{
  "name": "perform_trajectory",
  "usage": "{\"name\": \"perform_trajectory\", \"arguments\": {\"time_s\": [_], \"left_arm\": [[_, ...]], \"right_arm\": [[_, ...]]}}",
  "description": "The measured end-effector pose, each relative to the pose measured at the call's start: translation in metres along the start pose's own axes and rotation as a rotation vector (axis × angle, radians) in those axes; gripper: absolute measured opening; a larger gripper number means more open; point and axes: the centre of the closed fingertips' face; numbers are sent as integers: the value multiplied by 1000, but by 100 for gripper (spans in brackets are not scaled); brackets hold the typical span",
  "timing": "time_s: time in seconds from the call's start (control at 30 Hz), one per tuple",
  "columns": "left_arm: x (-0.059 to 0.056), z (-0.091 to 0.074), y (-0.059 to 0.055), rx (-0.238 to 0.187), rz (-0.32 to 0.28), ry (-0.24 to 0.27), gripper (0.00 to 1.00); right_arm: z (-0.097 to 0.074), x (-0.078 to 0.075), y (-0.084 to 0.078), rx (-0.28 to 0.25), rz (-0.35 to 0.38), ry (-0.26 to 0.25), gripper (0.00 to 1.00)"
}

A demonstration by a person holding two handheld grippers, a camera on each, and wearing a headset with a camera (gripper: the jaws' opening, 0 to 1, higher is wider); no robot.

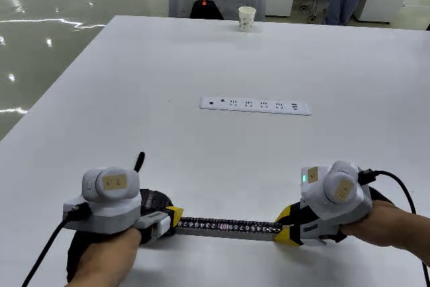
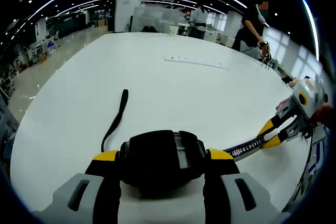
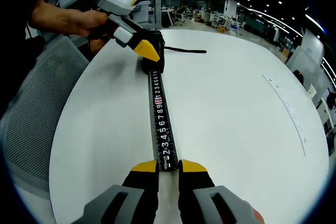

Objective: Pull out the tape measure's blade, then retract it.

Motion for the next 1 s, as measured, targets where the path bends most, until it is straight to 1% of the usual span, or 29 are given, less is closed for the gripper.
{"name": "perform_trajectory", "arguments": {"time_s": [0.3,0.67,1.0], "left_arm": [[1,0,0,3,-1,-2,58],[2,0,0,8,-2,-7,59],[2,1,1,9,-8,-9,59]], "right_arm": [[6,1,7,-2,0,-2,10],[15,4,21,-9,-4,0,10],[21,3,28,-16,-4,-1,10]]}}
Point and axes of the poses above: the centre of the closed fingertips' face, and the gripper's own axes: z roughly forward along the fingers, x roughly to its left, y roughly out of its top, and after that the axes turned 1 degree about z, right-handed
